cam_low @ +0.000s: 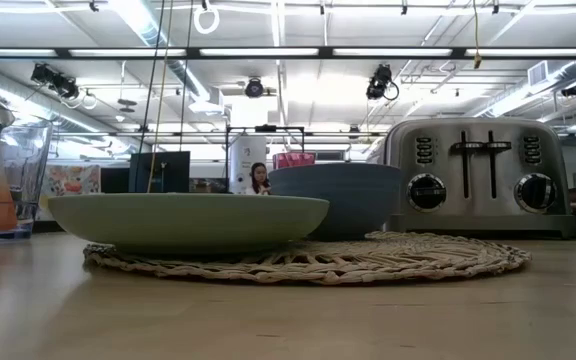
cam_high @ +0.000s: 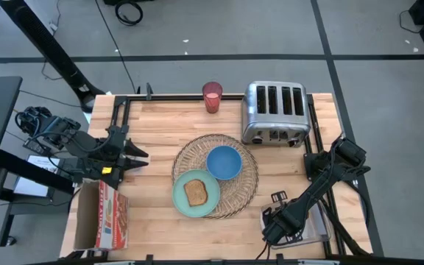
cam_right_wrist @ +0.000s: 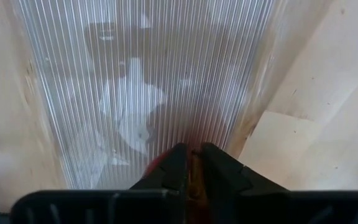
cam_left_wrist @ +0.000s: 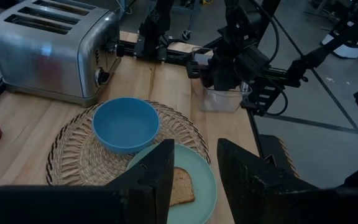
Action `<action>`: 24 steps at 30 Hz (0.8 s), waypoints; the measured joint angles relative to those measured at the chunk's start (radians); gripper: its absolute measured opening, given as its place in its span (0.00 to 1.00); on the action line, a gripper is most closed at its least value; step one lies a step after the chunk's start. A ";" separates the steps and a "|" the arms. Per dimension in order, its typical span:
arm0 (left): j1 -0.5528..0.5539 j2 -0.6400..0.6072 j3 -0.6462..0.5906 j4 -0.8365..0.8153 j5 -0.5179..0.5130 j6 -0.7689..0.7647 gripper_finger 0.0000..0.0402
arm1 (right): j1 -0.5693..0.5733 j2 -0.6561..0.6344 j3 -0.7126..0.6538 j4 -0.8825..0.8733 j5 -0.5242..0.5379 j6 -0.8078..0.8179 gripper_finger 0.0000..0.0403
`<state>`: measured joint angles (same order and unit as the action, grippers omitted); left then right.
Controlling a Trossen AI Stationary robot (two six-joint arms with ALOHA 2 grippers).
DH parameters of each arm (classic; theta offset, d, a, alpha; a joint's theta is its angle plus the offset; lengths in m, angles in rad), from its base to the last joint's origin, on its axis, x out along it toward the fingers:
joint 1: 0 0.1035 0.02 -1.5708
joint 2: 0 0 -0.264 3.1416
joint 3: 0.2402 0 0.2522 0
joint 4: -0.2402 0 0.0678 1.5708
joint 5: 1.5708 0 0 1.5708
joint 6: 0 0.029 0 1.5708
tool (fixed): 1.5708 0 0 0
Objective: Arrange a breakfast setting
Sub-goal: Put the apple on the placemat to the top left of the blue bowl
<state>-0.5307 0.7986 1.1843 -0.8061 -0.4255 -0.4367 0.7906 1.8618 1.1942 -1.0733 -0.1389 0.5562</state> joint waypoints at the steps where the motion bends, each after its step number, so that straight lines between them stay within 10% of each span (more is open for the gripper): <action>1: 0.000 0.000 0.000 0.000 0.000 0.000 0.32 | 0.000 0.000 0.000 0.000 0.004 0.008 0.11; 24: 0.001 0.000 0.000 0.008 0.000 -0.056 0.32 | -0.060 -0.250 0.310 -0.162 0.040 0.285 0.04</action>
<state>-0.5301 0.7982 1.1843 -0.7985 -0.4259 -0.4929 0.7305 1.6123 1.5038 -1.2354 -0.0984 0.8413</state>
